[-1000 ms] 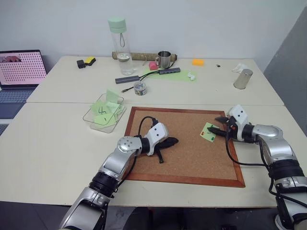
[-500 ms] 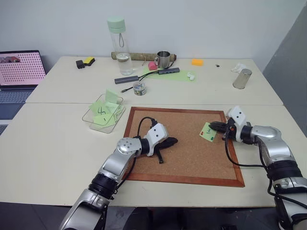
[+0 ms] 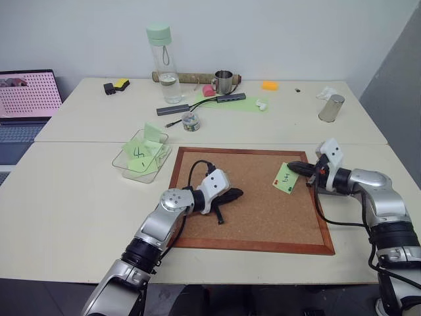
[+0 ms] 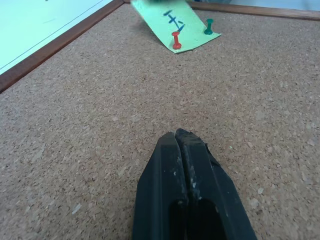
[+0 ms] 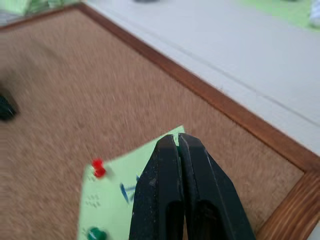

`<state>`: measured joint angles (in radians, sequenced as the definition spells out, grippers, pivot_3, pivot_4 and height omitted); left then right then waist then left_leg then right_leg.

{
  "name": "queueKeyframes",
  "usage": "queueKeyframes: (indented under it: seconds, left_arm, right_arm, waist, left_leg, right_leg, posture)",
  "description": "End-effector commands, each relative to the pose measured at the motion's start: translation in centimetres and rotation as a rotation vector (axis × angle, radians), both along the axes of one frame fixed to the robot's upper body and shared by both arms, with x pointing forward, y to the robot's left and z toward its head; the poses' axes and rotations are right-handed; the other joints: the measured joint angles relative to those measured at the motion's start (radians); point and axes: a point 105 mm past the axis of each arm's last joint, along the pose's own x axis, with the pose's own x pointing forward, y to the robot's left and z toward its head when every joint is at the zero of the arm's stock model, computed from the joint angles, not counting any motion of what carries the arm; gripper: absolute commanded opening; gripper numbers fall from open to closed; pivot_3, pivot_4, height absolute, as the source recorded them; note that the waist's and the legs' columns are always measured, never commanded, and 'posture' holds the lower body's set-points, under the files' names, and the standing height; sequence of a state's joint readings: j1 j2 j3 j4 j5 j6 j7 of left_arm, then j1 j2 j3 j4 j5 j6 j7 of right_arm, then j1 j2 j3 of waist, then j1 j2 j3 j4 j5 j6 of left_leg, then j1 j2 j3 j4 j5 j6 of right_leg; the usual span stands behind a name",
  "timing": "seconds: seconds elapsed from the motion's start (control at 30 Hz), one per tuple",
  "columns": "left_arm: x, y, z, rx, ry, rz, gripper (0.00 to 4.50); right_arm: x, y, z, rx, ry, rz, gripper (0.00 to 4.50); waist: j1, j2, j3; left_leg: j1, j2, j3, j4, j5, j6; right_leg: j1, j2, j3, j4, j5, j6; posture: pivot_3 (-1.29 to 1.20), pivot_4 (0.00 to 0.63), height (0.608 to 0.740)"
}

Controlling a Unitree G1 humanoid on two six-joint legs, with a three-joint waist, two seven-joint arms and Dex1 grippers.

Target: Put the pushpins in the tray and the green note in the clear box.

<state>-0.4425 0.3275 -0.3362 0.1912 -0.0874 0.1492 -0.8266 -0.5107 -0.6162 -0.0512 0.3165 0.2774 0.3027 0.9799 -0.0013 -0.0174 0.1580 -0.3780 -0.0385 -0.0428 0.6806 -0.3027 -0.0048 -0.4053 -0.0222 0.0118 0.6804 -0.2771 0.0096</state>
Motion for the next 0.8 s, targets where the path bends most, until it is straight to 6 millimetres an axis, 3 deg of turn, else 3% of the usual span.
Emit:
queueKeyframes:
  seconds: [0.03,0.27,0.47,0.63,0.8]
  left_arm:
    - [-0.2,0.5,-1.7,0.05,0.049,0.024,0.0]
    - [-0.3,0.4,-1.8,0.055,0.051,0.017,0.0]
    - [-0.5,0.3,-1.8,0.054,0.047,0.009,0.0]
    - [-0.5,0.1,-1.8,0.055,0.046,0.002,0.0]
    - [-0.5,-0.1,-1.8,0.057,0.042,-0.005,0.0]
  right_arm:
    - [-0.4,-0.4,2.9,0.052,-0.073,-0.013,0.01]
    - [-0.8,-2.7,3.8,0.062,-0.059,-0.096,0.01]
    - [-1.3,-7.4,2.1,-0.122,-0.011,-0.268,0.01]
    - [-1.3,-9.9,0.6,-0.219,0.022,-0.379,0.01]
    - [-0.6,-11.1,-0.1,-0.245,0.019,-0.458,0.81]
  waist:
    - [0.0,0.0,0.0]
    - [0.001,0.0,0.0]
    - [0.002,0.001,-0.001]
    - [0.001,0.001,-0.001]
    - [0.001,0.001,-0.001]
  left_leg:
    - [0.0,0.0,0.0,0.0,0.0,0.0]
    - [0.0,0.0,0.0,0.0,0.0,0.0]
    - [0.0,0.0,0.0,0.0,0.0,0.0]
    - [0.0,0.0,0.001,0.0,0.0,0.0]
    - [0.0,0.0,0.001,0.0,0.0,0.0]
  right_leg:
    - [0.0,0.0,0.0,0.0,0.0,0.0]
    - [0.0,0.0,0.0,0.0,0.0,0.0]
    - [0.0,0.0,0.0,0.0,0.0,0.0]
    - [0.001,0.0,0.0,0.0,0.0,0.0]
    - [0.001,0.0,0.001,0.0,0.0,0.0]
  posture:
    - [0.0,0.15,0.74]
    - [0.0,0.15,0.74]
    - [0.0,0.15,0.74]
    - [0.0,0.15,0.74]
    - [0.0,0.15,0.74]
